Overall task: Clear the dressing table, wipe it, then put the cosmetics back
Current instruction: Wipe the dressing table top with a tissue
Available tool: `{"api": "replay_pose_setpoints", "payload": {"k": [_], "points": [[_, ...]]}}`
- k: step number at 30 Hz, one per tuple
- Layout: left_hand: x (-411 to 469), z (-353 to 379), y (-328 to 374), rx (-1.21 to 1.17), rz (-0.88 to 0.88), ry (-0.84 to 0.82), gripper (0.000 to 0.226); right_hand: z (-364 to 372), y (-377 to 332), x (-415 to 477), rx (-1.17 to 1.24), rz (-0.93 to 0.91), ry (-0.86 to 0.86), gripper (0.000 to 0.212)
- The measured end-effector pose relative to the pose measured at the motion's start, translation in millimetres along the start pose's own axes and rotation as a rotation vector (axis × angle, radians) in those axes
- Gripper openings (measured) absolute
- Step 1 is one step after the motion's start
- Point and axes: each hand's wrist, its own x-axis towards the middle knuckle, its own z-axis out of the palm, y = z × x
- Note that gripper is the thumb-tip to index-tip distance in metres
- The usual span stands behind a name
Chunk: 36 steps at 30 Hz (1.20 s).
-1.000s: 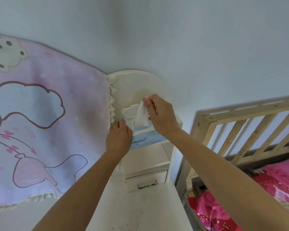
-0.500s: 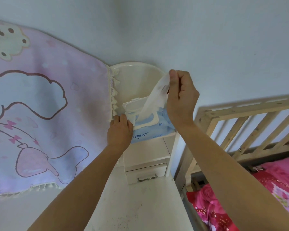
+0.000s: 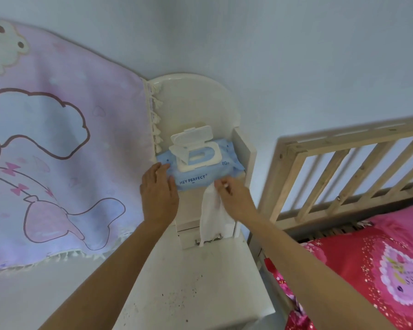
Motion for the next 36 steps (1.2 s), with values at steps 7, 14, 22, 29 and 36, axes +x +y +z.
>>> {"api": "replay_pose_setpoints", "payload": {"k": [7, 14, 22, 29, 36], "points": [[-99, 3, -25, -0.171, -0.278, -0.481, 0.072, 43, 52, -31, 0.297, 0.349, -0.209, 0.025], [-134, 14, -45, -0.013, -0.393, -0.926, 0.088, 57, 68, -43, 0.755, 0.513, -0.263, 0.026], [-137, 19, -58, -0.247, -0.5, -1.011, 0.01, 80, 110, -50, 0.625, 0.623, -0.093, 0.027], [-139, 33, -66, -0.297, -0.568, -1.031, 0.013, 77, 152, -57, 0.543, 0.75, 0.022, 0.024], [-142, 63, -39, -0.621, -0.821, -0.856, 0.017, 47, 158, -46, 0.573, 0.624, 0.17, 0.031]]}}
